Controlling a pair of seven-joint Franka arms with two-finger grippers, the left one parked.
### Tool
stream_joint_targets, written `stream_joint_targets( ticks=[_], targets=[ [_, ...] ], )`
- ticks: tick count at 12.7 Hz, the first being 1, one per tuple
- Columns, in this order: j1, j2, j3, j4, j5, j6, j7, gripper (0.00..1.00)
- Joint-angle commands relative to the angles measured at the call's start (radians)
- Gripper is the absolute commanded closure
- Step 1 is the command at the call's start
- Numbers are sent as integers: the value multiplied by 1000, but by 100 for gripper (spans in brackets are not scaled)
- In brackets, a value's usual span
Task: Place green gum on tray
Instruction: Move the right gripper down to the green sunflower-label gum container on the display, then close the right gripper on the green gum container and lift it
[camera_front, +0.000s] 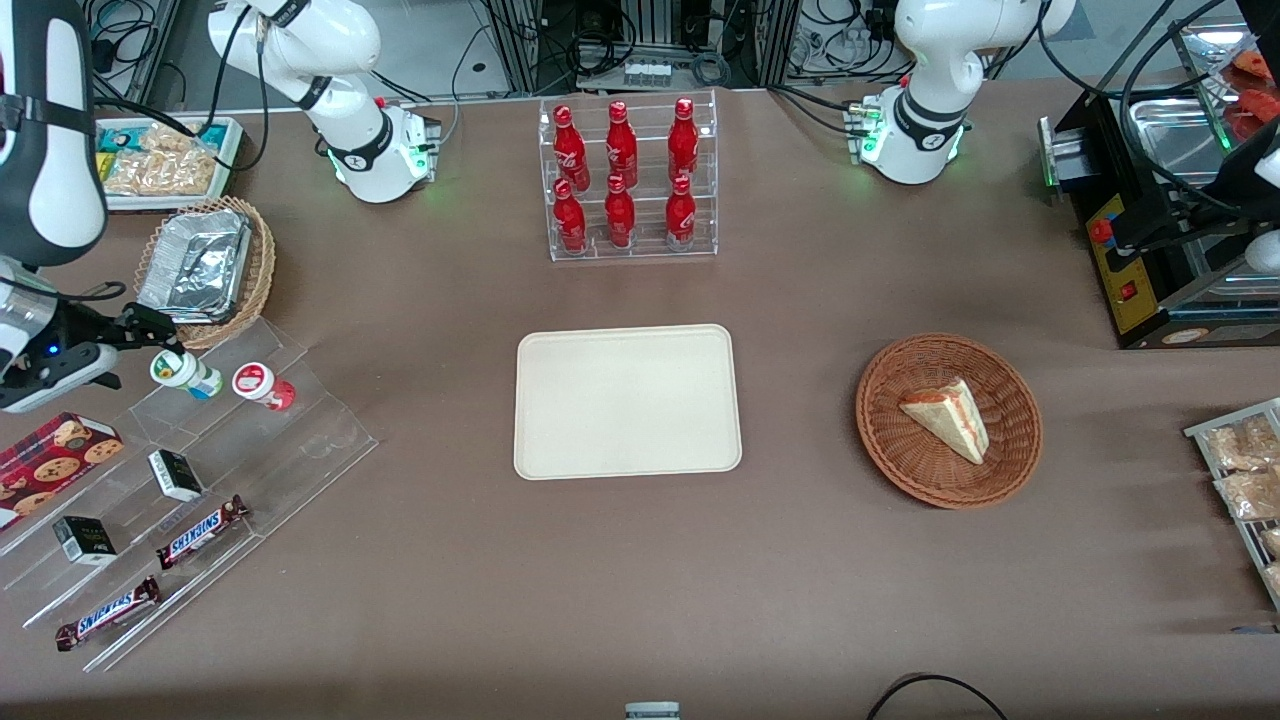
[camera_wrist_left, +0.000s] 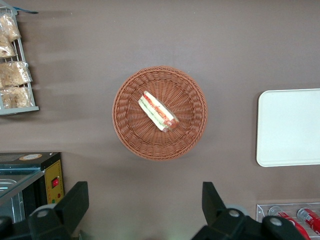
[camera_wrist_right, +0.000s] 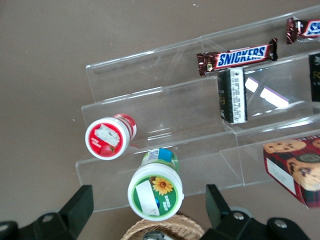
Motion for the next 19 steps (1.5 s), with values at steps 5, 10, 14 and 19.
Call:
stream_joint_targets(
  ticks=[5,10,14,19],
  targets=[
    [-5,-77,-7,-179,10,182,-106,0],
    [-5,-70,-9,-185,2,194,-106,0],
    [-5,-68,-9,-202,1,231,-107,0],
    [-6,-61,-10,-202,-18,254,-118,0]
  ],
)
